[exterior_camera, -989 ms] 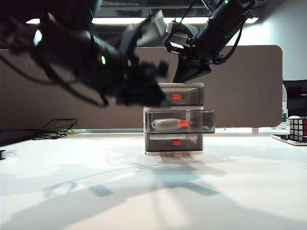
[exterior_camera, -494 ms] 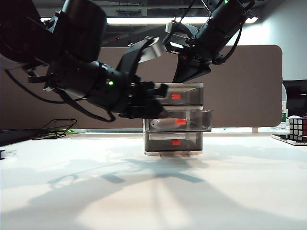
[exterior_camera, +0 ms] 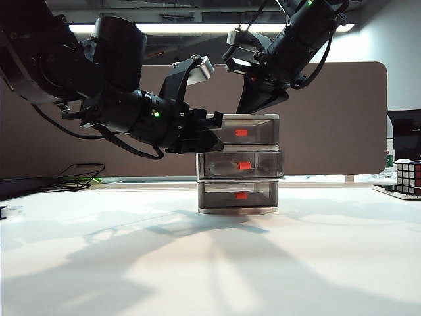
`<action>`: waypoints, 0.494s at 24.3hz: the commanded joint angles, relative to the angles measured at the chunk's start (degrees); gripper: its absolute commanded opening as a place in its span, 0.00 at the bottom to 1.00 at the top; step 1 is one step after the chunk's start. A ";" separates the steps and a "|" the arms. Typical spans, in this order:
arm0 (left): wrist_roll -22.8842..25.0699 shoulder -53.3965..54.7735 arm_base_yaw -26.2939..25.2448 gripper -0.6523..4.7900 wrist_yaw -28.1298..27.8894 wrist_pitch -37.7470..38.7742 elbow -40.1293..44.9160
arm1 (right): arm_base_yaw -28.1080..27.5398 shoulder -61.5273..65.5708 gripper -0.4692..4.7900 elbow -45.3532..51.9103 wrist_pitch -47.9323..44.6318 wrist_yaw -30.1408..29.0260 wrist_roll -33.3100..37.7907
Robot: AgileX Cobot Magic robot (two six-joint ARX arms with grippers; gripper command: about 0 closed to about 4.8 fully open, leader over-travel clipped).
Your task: Open the second layer of the drawer on the table, pick up the earphone case on the table and put it in, and finally close the drawer.
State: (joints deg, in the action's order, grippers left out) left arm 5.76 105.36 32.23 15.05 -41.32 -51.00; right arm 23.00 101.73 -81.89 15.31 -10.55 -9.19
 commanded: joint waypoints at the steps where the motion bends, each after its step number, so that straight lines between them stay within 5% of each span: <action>1: 1.14 -2.49 0.28 0.11 0.24 1.42 0.20 | 0.02 -0.13 0.09 -0.13 -0.07 -0.02 -0.09; 12: 7.52 -6.71 2.25 0.11 4.00 14.80 0.17 | 0.04 -0.13 0.09 -0.15 0.90 -0.04 -0.07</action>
State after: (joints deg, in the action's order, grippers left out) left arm 12.05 98.35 34.63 19.33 -25.87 -50.74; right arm 23.00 101.73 -81.89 15.55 -10.61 -9.26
